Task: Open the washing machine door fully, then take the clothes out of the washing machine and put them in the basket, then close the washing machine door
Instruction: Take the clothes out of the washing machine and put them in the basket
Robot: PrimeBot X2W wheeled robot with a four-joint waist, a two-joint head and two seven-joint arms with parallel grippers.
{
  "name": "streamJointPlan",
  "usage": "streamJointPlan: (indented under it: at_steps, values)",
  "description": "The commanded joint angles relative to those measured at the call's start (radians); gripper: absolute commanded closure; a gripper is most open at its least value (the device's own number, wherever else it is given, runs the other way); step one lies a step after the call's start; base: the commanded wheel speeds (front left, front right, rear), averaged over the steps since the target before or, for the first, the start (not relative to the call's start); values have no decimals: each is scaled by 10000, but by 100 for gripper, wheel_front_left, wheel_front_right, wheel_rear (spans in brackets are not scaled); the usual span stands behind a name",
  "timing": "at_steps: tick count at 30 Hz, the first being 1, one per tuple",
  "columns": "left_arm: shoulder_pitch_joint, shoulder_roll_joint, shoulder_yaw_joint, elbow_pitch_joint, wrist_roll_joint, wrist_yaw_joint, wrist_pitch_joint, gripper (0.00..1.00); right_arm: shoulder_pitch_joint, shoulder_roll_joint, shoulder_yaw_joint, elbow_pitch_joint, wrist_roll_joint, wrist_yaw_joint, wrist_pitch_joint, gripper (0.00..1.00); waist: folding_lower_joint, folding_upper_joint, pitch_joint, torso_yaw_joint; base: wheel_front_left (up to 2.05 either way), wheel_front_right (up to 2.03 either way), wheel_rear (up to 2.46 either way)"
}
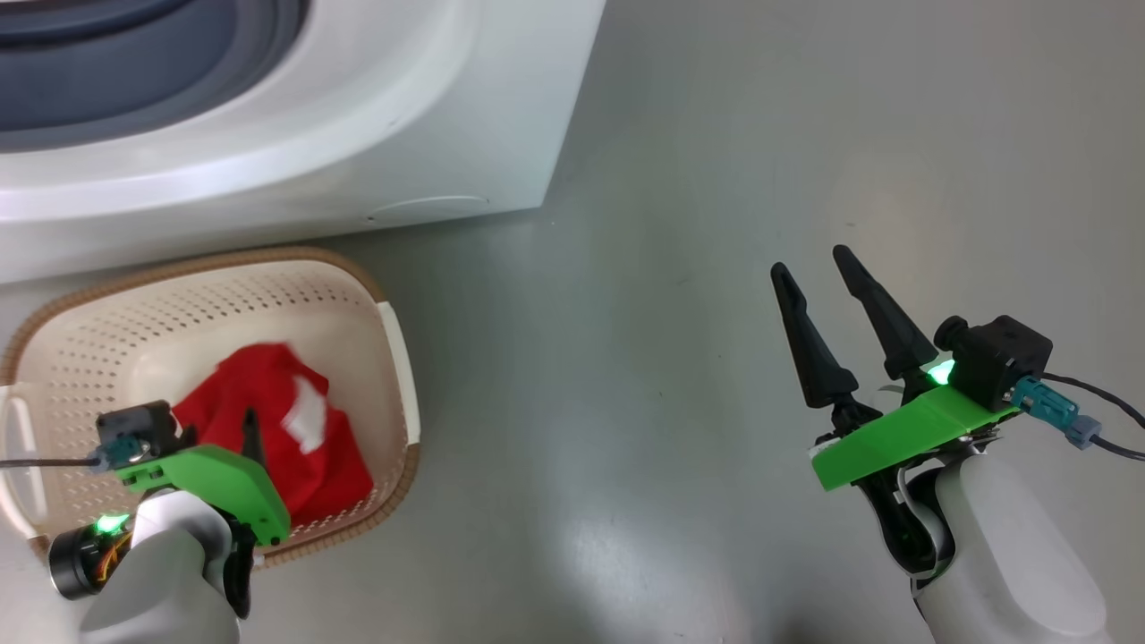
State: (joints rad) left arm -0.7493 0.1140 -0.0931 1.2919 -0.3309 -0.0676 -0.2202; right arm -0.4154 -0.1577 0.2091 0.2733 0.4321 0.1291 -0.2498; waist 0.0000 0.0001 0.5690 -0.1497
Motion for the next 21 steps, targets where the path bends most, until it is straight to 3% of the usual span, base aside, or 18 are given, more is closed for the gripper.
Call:
streamJointPlan:
  at_steps: [1,11,21]
  values:
    - [153,336,260,-28,-96,-82,-150,0,137,30,185,-155,-29,16,-120,0,0,-1,-152,124,0,0,0]
    - [507,233,324,-208,-307,-351,-402,0,279,-77,261,11,44,16,-120,0,0,-1,-960,459,0,0,0]
    - [1454,236,745,-2384,-9,-384,-413,0,664,-225,260,179,177,16,-120,0,0,-1,-2019,849,0,0,0]
